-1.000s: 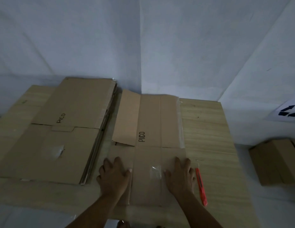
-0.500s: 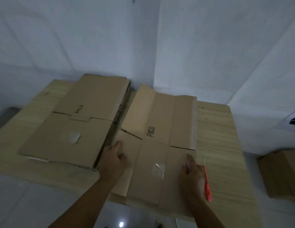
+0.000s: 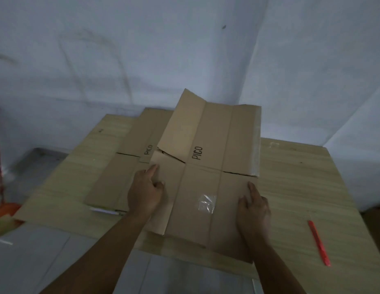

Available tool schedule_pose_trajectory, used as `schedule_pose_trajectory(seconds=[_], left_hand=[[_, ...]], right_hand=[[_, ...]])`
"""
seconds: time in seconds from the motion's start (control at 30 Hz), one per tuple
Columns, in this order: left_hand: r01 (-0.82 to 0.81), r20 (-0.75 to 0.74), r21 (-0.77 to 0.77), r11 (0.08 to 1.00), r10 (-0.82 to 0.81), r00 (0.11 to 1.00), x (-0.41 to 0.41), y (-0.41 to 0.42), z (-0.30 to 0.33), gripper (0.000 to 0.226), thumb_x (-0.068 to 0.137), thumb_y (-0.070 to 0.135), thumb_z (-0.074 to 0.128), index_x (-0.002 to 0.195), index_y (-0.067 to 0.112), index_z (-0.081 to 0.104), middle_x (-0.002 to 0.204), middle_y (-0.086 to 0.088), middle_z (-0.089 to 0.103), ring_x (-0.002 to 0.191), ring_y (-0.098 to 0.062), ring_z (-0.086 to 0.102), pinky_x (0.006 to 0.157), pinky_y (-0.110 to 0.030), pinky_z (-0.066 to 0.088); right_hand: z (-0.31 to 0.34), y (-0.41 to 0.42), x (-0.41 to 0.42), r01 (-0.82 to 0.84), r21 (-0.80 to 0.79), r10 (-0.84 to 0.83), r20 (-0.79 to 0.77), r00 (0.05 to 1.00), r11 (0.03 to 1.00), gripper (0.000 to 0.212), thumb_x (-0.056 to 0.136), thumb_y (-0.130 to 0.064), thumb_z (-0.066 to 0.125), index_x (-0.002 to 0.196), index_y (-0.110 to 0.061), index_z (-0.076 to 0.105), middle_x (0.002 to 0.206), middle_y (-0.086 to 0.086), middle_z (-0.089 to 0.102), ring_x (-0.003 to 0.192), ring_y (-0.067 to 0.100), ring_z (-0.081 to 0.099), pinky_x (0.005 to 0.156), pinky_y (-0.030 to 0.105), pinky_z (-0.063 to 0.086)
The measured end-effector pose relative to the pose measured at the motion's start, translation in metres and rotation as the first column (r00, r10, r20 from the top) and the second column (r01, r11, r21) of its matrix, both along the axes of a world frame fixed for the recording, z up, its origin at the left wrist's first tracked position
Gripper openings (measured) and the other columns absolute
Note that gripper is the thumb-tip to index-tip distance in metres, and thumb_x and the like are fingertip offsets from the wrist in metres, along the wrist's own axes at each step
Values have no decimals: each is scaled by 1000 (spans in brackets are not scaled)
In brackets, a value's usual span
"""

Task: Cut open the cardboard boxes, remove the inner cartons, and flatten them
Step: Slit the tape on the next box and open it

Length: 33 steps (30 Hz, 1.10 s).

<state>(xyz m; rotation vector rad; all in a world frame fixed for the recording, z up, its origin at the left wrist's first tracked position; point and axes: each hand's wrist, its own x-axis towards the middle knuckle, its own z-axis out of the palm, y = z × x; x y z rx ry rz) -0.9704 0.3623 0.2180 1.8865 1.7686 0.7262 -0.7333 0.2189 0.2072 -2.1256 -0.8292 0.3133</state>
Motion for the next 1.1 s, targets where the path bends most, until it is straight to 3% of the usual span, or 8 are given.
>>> schedule_pose_trajectory(seconds=[0.27, 0.5, 0.63, 0.77, 0.9, 1.1], left_hand=[[-74, -37, -2, 997, 74, 997, -89, 62, -2, 55, 87, 27, 73, 139, 28, 57, 125, -11, 55, 114, -32, 58, 90, -38, 47], [-107, -86, -76, 991, 100, 991, -129, 112, -32, 54, 87, 30, 71, 139, 29, 56, 129, -10, 57, 112, -32, 60, 90, -39, 51], [-124, -79, -119, 985, 115, 990, -136, 131, -49, 52, 87, 31, 71, 138, 28, 59, 129, -8, 59, 108, -29, 63, 87, -36, 51], [-90, -110, -126, 988, 76, 991, -136, 142, -57, 56, 86, 38, 72, 139, 26, 57, 126, -13, 59, 112, -34, 59, 92, -39, 48], [-89, -53, -182, 979, 81, 995, -141, 151, -63, 58, 88, 40, 71, 142, 25, 54, 134, -11, 56, 116, -31, 58, 96, -37, 44], [2, -144, -224, 975, -36, 989, -151, 170, -70, 59, 88, 48, 65, 141, 25, 53, 141, -11, 53, 123, -32, 54, 100, -41, 45]], right_hand=[[2, 74, -79, -88, -46, 87, -27, 996, 995, 52, 98, -21, 56, 149, -23, 45, 130, 15, 54, 115, 33, 54, 93, 33, 40], [-28, 137, -110, -166, -166, 157, -64, 985, 972, 56, 98, -28, 53, 152, -28, 38, 131, 13, 51, 114, 32, 54, 96, 40, 47], [-44, 155, -114, -179, -283, 171, -52, 984, 942, 60, 99, -36, 51, 155, -28, 31, 133, 12, 49, 117, 31, 51, 99, 39, 43], [-58, 168, -110, -177, -399, 213, 46, 976, 900, 65, 98, -50, 47, 155, -27, 25, 141, 11, 47, 126, 33, 45, 108, 41, 33], [-60, 176, -114, -220, -416, 245, 6, 969, 882, 68, 99, -53, 44, 157, -23, 22, 156, 10, 33, 136, 34, 39, 112, 40, 28], [-65, 183, -123, -175, -440, 169, -53, 984, 881, 83, 94, -60, 45, 159, -19, 13, 160, 7, 29, 139, 34, 36, 114, 44, 29]])
